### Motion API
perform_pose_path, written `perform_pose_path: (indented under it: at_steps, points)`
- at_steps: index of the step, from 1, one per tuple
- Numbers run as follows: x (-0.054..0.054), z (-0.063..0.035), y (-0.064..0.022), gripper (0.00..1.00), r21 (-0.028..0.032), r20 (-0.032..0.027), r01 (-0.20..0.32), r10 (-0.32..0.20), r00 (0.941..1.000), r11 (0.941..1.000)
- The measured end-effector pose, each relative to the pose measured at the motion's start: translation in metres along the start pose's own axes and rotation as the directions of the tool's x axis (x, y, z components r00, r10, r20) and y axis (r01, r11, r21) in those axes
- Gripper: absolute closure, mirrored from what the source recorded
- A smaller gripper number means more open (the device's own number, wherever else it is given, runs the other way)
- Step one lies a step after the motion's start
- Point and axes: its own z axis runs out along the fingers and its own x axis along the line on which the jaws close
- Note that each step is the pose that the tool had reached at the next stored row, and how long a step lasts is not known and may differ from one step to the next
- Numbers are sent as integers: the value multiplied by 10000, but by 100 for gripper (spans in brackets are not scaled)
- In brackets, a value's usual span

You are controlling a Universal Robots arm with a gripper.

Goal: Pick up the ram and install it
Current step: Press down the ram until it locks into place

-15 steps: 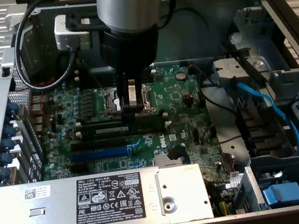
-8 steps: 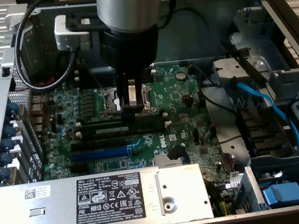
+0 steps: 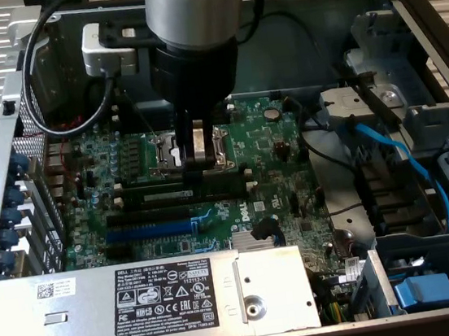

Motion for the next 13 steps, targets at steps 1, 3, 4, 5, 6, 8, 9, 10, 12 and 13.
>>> perform_pose_path:
  at_steps: [1, 3, 4, 5, 6, 8, 9, 10, 12, 13]
  points:
    - [0, 0, 0, 90, 0, 1, 0, 0, 10000, 10000]
    - [0, 0, 0, 90, 1, 1, -1, 1, 10000, 10000]
    - [0, 1, 2, 90, 2, 2, -1, 1, 10000, 10000]
    - [-1, 1, 4, 90, 3, 2, 0, 0, 10000, 10000]
    - [-1, 2, 7, 90, 4, 3, 0, 0, 10000, 10000]
    - [0, 2, 14, 90, 1, 3, 1, -1, 10000, 10000]
    - [0, 2, 16, 90, 0, 2, 0, 0, 10000, 10000]
    - [0, 2, 16, 90, 0, 2, 0, 0, 10000, 10000]
    - [0, 2, 17, 90, 0, 1, -1, 1, 10000, 10000]
    - [0, 2, 17, 90, 0, 1, -1, 1, 10000, 10000]
